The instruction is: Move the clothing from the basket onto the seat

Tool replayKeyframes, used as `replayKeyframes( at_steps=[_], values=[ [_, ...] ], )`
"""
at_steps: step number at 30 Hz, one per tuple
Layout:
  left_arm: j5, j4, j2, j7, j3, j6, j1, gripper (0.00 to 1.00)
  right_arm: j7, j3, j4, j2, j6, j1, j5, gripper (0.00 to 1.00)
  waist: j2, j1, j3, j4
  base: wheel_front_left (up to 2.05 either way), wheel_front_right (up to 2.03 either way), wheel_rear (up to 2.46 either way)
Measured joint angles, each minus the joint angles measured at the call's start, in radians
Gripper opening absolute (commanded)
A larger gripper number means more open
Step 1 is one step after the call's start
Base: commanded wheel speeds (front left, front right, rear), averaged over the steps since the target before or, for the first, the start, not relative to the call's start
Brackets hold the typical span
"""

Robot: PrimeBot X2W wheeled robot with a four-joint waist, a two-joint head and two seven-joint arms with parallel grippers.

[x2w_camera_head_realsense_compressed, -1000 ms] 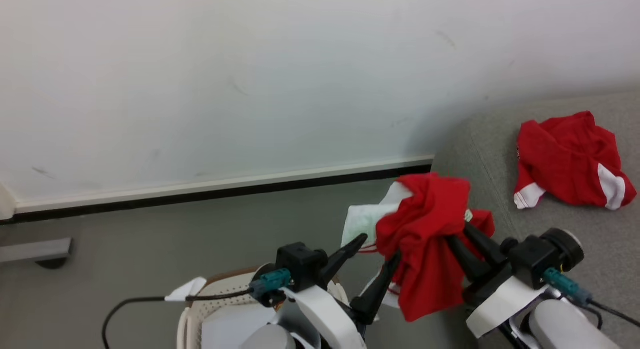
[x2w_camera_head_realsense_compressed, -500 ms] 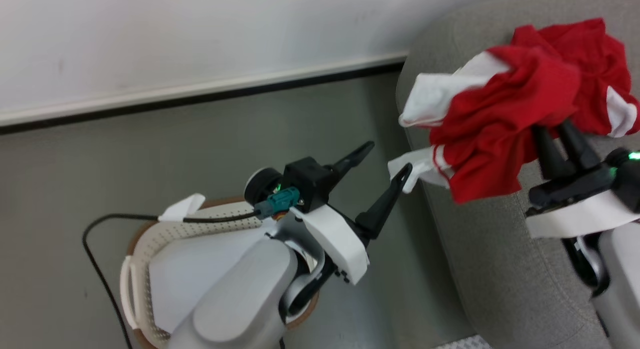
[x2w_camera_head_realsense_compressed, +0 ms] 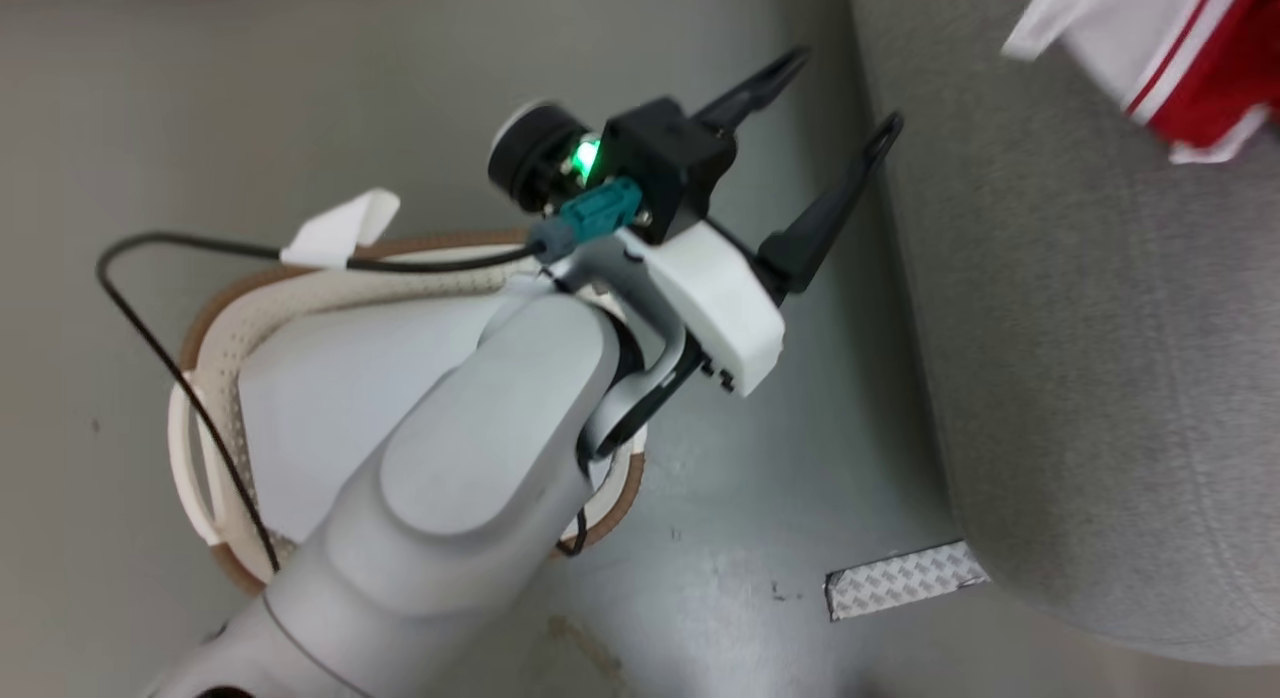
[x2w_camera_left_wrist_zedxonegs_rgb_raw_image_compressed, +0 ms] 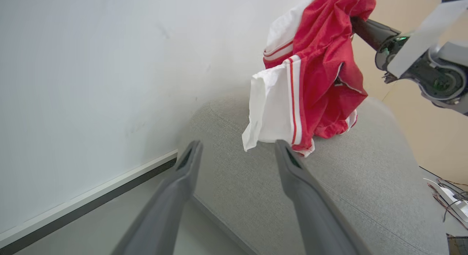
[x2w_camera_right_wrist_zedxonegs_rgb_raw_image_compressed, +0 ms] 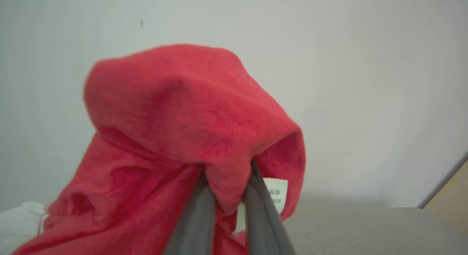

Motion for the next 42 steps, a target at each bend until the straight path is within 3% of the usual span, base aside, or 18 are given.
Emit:
replayKeyframes(
  at_steps=[10,18,19,20,21,24,29,33,37,42],
  values=[
    [-0.021,0.018,-0.021,-0.028,-0.056,0.007,-0.128,1.0,0.027,-0.199,0.304,-0.168,0.0,-0.276,-0.089,0.0,0.0,-0.0001,0.101,0.071,0.0,0.0,0.0],
    [-0.095,0.009,-0.023,-0.065,-0.153,0.05,-0.152,1.0,-0.008,-0.381,0.535,-0.148,0.0,-0.288,-0.251,0.0,0.0,-0.0001,0.121,0.141,0.0,0.0,0.0],
    [-0.105,0.01,-0.023,-0.071,-0.162,0.058,-0.151,1.0,-0.011,-0.404,0.544,-0.14,0.0,-0.287,-0.273,0.09,0.0,-0.0001,0.118,0.149,0.0,0.0,0.0],
    [-0.122,0.01,-0.023,-0.072,-0.169,0.068,-0.148,1.0,-0.017,-0.423,0.551,-0.131,0.0,-0.286,-0.293,0.69,0.0,-0.0001,0.115,0.156,0.0,0.0,0.0],
    [-0.131,0.011,-0.023,-0.074,-0.172,0.078,-0.143,1.0,-0.02,-0.438,0.559,-0.119,0.0,-0.286,-0.306,1.0,0.0,-0.0001,0.11,0.162,0.0,0.0,0.0],
    [-0.138,0.019,-0.023,-0.08,-0.171,0.095,-0.129,1.0,-0.02,-0.469,0.584,-0.078,0.0,-0.29,-0.334,1.0,0.0,-0.0002,0.096,0.172,0.0,0.0,0.0],
    [-0.147,0.023,0.004,-0.097,-0.157,0.111,-0.099,1.0,-0.024,-0.486,0.577,-0.07,0.0,-0.296,-0.392,1.0,-0.0001,-0.0002,0.072,0.159,0.0,0.0,0.0],
    [-0.165,0.035,0.018,-0.119,-0.15,0.113,-0.052,1.0,-0.025,-0.449,0.547,-0.029,0.0,-0.241,-0.413,1.0,0.0,-0.0002,0.025,0.146,0.0,0.0,0.0],
    [-0.198,0.054,0.046,-0.151,-0.13,0.12,0.008,1.0,-0.026,-0.372,0.462,0.023,0.0,-0.122,-0.405,1.0,-0.0001,-0.0002,-0.045,0.134,0.0,0.0,0.0],
    [-0.23,0.077,0.092,-0.187,-0.098,0.133,0.112,1.0,-0.028,-0.267,0.257,0.08,0.0,0.062,-0.323,1.0,-0.0001,-0.0004,-0.153,0.122,0.0,0.0,0.0]
  ],
)
